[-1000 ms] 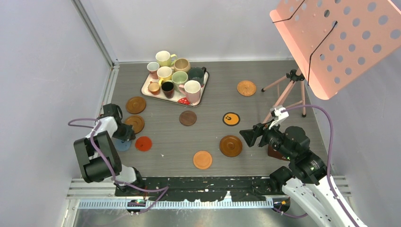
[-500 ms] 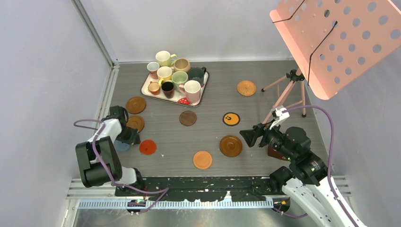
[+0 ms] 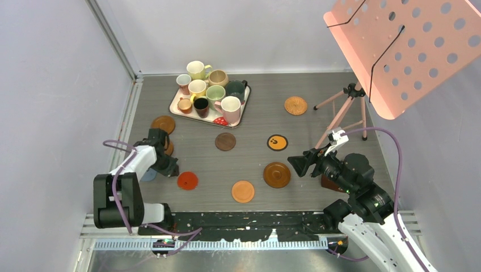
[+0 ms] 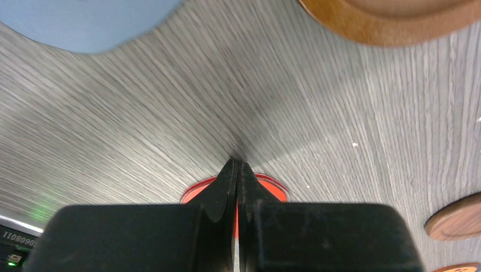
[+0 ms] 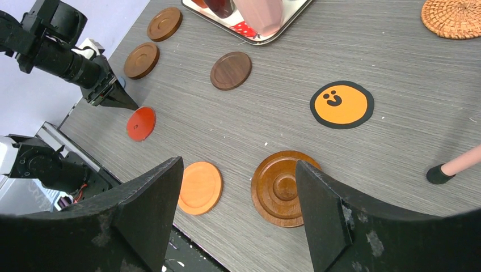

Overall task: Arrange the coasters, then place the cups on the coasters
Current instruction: Move the coaster to the center of the board.

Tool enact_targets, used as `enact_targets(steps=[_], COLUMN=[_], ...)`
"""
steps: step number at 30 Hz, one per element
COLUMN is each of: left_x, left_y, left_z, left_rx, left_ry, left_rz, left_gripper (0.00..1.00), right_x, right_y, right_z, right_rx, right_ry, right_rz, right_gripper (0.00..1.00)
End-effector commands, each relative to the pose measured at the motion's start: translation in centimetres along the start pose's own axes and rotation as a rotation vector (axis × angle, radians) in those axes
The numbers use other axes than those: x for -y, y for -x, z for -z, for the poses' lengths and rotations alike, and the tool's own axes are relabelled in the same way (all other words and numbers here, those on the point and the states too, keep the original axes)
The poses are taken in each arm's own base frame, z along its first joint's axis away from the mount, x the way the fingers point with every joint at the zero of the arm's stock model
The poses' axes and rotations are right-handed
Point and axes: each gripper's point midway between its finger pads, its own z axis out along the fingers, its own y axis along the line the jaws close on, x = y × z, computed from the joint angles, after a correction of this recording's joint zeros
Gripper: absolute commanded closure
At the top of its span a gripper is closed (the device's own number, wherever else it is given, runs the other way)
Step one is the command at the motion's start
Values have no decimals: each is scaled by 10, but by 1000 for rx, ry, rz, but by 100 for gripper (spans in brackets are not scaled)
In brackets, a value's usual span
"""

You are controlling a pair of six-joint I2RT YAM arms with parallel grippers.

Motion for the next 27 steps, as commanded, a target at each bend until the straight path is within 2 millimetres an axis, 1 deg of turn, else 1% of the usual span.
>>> enact_targets(steps=[1, 4, 7, 9, 10, 12, 15, 16, 17, 19, 20, 21, 23, 27], left_x=[5, 11, 9, 10, 11, 18, 34, 38, 36, 33, 31, 27, 21, 1], left_y=[-14, -29, -33, -32, -28, -13, 17, 32, 46, 65, 74, 82, 100, 131], left_z=[3, 3, 7, 11, 15, 27, 54, 64, 71, 80, 83, 85, 86, 77], left_rx=[-12, -41, -40, -24, -4, 57, 154, 196, 231, 261, 271, 285, 322, 367], left_ry=[5, -3, -3, -23, -30, -58, -122, -134, -124, -127, -129, -131, -129, -87], left_rz=[-14, -50, -68, -59, -53, -45, -50, -38, -16, 28, 54, 82, 132, 252], left_gripper=[100, 100, 100, 100, 100, 100, 99, 93, 82, 55, 47, 42, 38, 36], right_x=[-7, -7, -6, -6, -7, -7, -8, -7, -6, -6, -7, -7, -8, -9], right_y=[9, 10, 11, 11, 11, 10, 11, 11, 12, 13, 14, 14, 17, 16], right_z=[3, 4, 6, 6, 6, 5, 5, 5, 5, 4, 4, 4, 3, 1], right_rx=[24, 23, 23, 23, 25, 22, 23, 24, 26, 29, 30, 31, 43, 54], right_ry=[25, 23, 17, 18, 21, 25, 27, 24, 21, 20, 20, 19, 23, 38], right_rz=[2, 12, 18, 18, 18, 16, 24, 25, 29, 32, 32, 32, 29, 17], right_gripper=[21, 21, 21, 21, 21, 21, 21, 21, 21, 21, 21, 21, 21, 21])
